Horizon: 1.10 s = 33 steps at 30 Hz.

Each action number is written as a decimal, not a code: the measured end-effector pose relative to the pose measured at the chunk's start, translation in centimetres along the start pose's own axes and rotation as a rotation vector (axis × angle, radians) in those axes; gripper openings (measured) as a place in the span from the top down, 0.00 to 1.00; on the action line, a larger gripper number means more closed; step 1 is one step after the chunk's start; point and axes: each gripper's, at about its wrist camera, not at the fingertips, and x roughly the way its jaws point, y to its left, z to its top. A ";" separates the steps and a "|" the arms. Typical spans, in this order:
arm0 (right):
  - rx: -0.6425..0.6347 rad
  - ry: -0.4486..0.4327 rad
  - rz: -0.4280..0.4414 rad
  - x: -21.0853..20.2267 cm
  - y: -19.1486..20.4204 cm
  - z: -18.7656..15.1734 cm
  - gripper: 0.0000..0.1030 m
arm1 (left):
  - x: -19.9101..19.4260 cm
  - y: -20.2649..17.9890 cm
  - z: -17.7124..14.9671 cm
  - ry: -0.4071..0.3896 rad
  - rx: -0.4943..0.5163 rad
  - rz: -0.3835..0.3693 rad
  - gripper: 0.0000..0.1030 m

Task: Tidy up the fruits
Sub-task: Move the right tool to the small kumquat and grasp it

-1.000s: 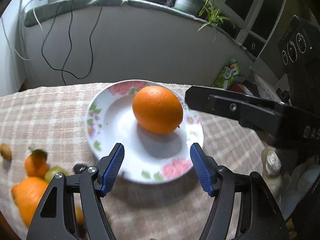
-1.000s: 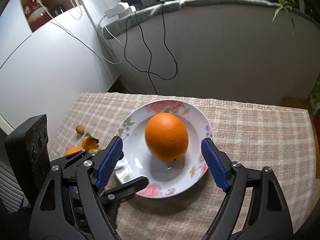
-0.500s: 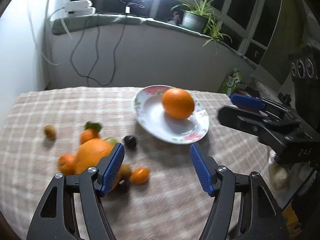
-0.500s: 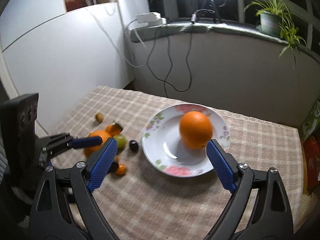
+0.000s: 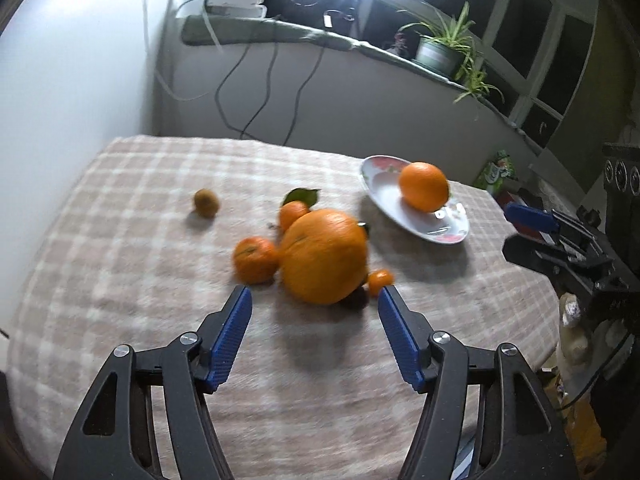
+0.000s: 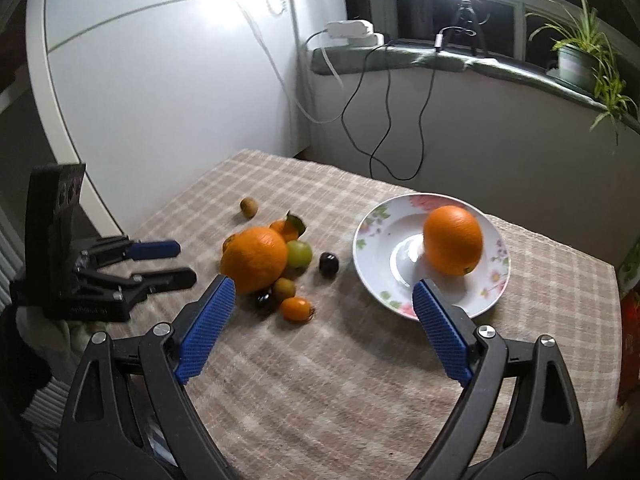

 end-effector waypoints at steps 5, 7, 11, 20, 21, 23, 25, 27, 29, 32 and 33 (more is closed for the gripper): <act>-0.038 0.046 -0.001 1.6 1.1 -0.8 0.25 | 0.5 2.0 -0.1 0.009 -0.026 0.019 0.45; -0.055 0.065 -0.006 2.2 1.4 -1.0 0.29 | 1.0 2.5 0.0 0.013 -0.029 0.020 0.51; -0.075 0.099 -0.011 3.7 1.5 -1.4 0.39 | 1.9 3.4 0.3 0.023 -0.019 0.026 0.58; -0.070 0.163 0.016 7.2 0.9 -1.8 0.47 | 4.5 4.8 1.1 0.064 -0.013 0.044 0.61; -0.068 0.169 0.021 7.5 0.9 -1.8 0.47 | 4.9 5.0 1.3 0.069 -0.013 0.047 0.61; -0.062 0.180 0.029 8.2 0.7 -1.9 0.47 | 5.4 5.1 1.3 0.079 -0.011 0.047 0.61; -0.060 0.187 0.032 8.6 0.6 -2.0 0.47 | 5.8 5.1 1.3 0.086 -0.006 0.044 0.61; -0.058 0.194 0.042 9.0 0.5 -2.1 0.47 | 6.1 5.2 1.4 0.092 0.000 0.040 0.61; -0.061 0.200 0.049 9.2 0.4 -2.1 0.47 | 6.4 5.1 1.5 0.096 0.005 0.034 0.61; -0.063 0.206 0.058 9.6 0.3 -2.1 0.47 | 6.7 4.9 1.7 0.098 0.017 0.029 0.61; -0.066 0.208 0.061 9.8 0.4 -2.1 0.47 | 6.8 4.9 1.8 0.098 0.021 0.030 0.61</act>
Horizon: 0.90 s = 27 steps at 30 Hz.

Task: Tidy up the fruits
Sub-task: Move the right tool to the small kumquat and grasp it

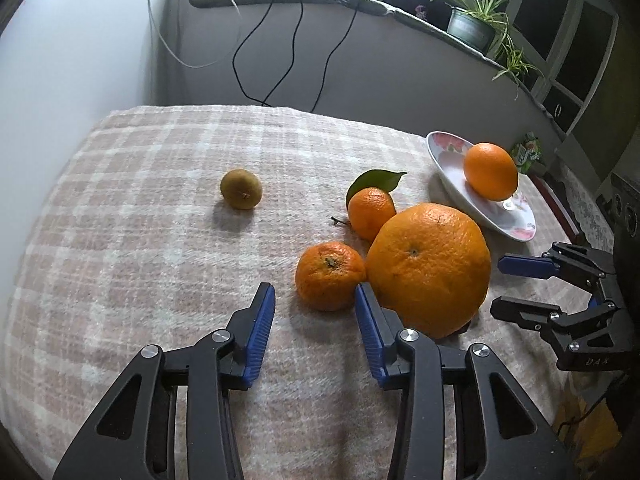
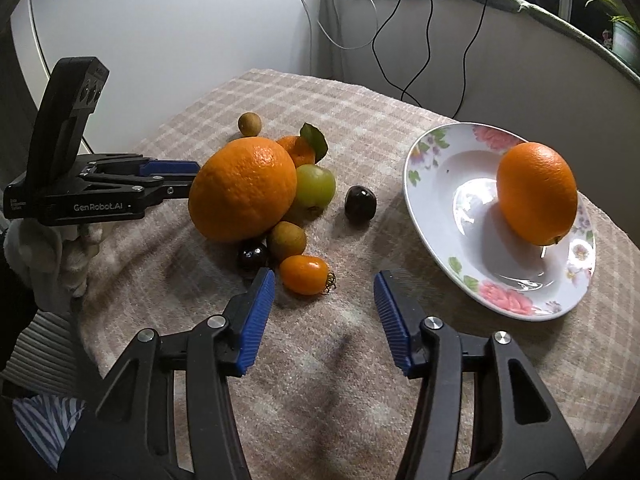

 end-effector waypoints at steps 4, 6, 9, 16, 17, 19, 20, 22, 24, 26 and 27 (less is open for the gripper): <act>-0.014 0.006 0.005 0.4 0.2 0.2 0.47 | 0.2 -0.2 0.3 0.000 0.018 0.004 0.62; -0.017 0.008 0.009 0.7 0.3 0.2 0.47 | 0.3 -0.2 0.5 0.000 0.024 0.004 0.62; -0.021 0.014 0.014 1.1 0.4 0.2 0.47 | 0.5 0.0 0.7 0.003 0.029 -0.005 0.62; -0.019 0.028 0.027 1.9 0.4 0.3 0.47 | 0.9 0.3 1.1 0.007 0.029 -0.029 0.61; -0.019 0.031 0.031 2.0 0.4 0.4 0.48 | 0.9 0.3 1.1 0.007 0.029 -0.032 0.61; -0.018 0.039 0.038 2.2 0.4 0.4 0.54 | 0.9 0.4 1.1 0.007 0.028 -0.041 0.61; -0.014 0.045 0.048 2.4 0.3 0.4 0.56 | 0.9 0.4 1.1 0.007 0.028 -0.044 0.61; -0.013 0.055 0.054 2.6 0.3 0.4 0.59 | 0.9 0.5 1.1 0.008 0.035 -0.047 0.61; -0.012 0.059 0.059 2.7 0.2 0.3 0.62 | 0.9 0.5 1.2 0.009 0.041 -0.050 0.61; -0.008 0.058 0.066 2.7 0.2 0.4 0.66 | 0.9 0.4 1.2 0.006 0.053 -0.048 0.62; -0.006 0.059 0.066 2.7 0.2 0.4 0.66 | 0.9 0.3 1.1 0.004 0.058 -0.048 0.64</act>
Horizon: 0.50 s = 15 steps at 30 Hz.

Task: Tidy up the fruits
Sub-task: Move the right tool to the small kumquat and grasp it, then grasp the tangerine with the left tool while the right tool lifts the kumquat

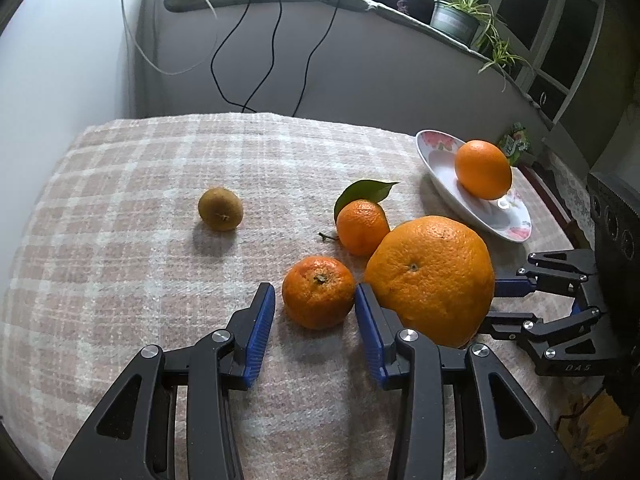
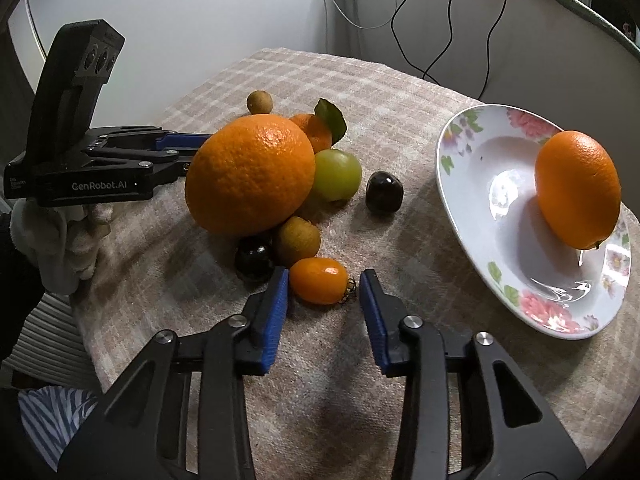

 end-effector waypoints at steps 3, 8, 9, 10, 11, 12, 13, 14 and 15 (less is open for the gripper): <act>-0.001 0.000 0.001 -0.1 0.1 -0.1 0.66 | 0.1 -0.1 0.0 -0.006 0.009 -0.001 0.66; 0.004 0.000 0.003 -0.4 0.0 -0.2 0.66 | 0.0 0.2 -0.1 -0.013 -0.002 -0.009 0.65; 0.006 -0.001 0.002 -0.5 0.1 -0.3 0.66 | 0.0 0.1 -0.1 -0.015 0.001 -0.006 0.65; 0.008 -0.002 0.002 -0.6 0.0 -0.4 0.66 | -0.1 0.1 -0.1 -0.016 0.002 -0.003 0.65; 0.011 -0.004 0.003 -0.7 0.0 -0.4 0.66 | -0.1 0.1 -0.1 -0.017 0.003 -0.001 0.65; 0.013 -0.005 0.004 -0.8 -0.1 -0.4 0.66 | -0.1 0.1 -0.2 -0.018 0.002 -0.001 0.66; 0.015 -0.008 0.006 -0.9 -0.1 -0.4 0.66 | -0.2 0.1 -0.2 -0.019 0.001 -0.002 0.66; 0.015 -0.010 0.007 -1.0 -0.1 -0.4 0.66 | -0.2 0.1 -0.3 -0.020 -0.002 -0.004 0.66; 0.015 -0.013 0.007 -1.2 -0.1 -0.5 0.66 | -0.3 0.2 -0.3 -0.022 -0.006 -0.006 0.66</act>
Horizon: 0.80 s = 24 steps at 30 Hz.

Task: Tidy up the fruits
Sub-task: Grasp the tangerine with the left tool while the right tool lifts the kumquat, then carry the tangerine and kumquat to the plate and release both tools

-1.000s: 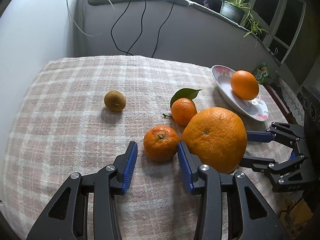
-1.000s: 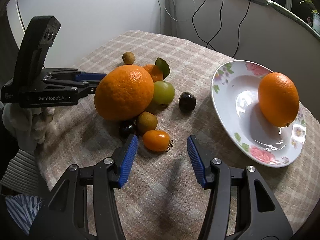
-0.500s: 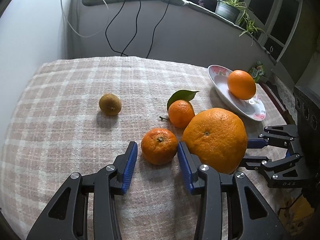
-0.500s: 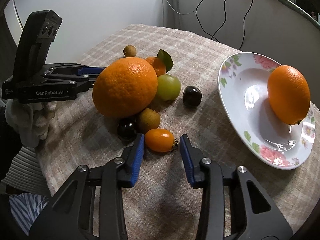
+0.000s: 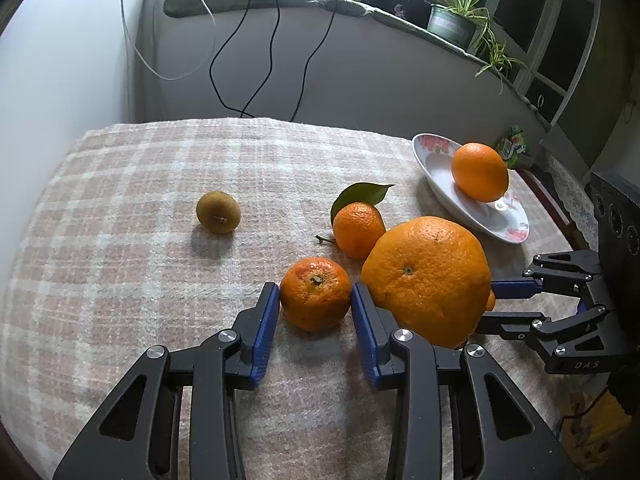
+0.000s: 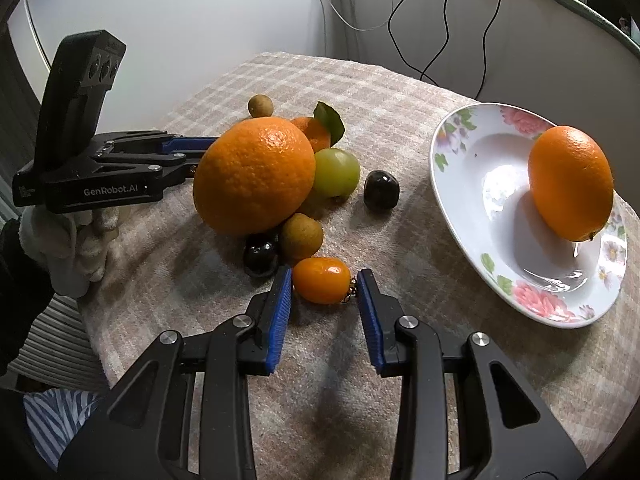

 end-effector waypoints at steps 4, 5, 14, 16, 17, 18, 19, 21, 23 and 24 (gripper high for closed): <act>0.004 -0.009 0.003 -0.5 -0.1 -0.1 0.67 | -0.3 0.3 0.0 -0.005 -0.013 -0.001 0.66; 0.006 -0.010 0.003 -0.5 -0.2 -0.1 0.67 | -0.3 0.4 -0.1 -0.005 -0.015 0.001 0.66; 0.032 -0.049 0.006 -2.3 -0.8 -0.4 0.67 | -1.7 0.7 0.4 -0.035 -0.034 0.000 0.66; 0.039 -0.065 0.001 -3.0 -1.2 -0.4 0.67 | -2.2 0.5 0.8 -0.051 -0.033 -0.001 0.66; 0.045 -0.075 -0.001 -3.4 -1.4 -0.4 0.67 | -2.5 0.4 1.0 -0.059 -0.033 -0.005 0.66; 0.053 -0.085 -0.001 -3.8 -1.7 -0.3 0.67 | -2.7 0.3 1.3 -0.068 -0.032 -0.011 0.66; 0.066 -0.099 -0.001 -4.3 -2.2 -0.3 0.67 | -2.9 0.0 1.7 -0.076 -0.027 -0.015 0.66; 0.081 -0.120 -0.010 -5.0 -2.8 -0.1 0.67 | -3.2 -0.9 2.3 -0.089 -0.009 -0.027 0.66; 0.097 -0.140 -0.024 -5.7 -3.5 0.2 0.67 | -3.2 -2.2 3.2 -0.098 0.017 -0.043 0.66; 0.105 -0.145 -0.030 -5.9 -3.8 0.3 0.67 | -3.1 -2.7 3.5 -0.100 0.027 -0.052 0.66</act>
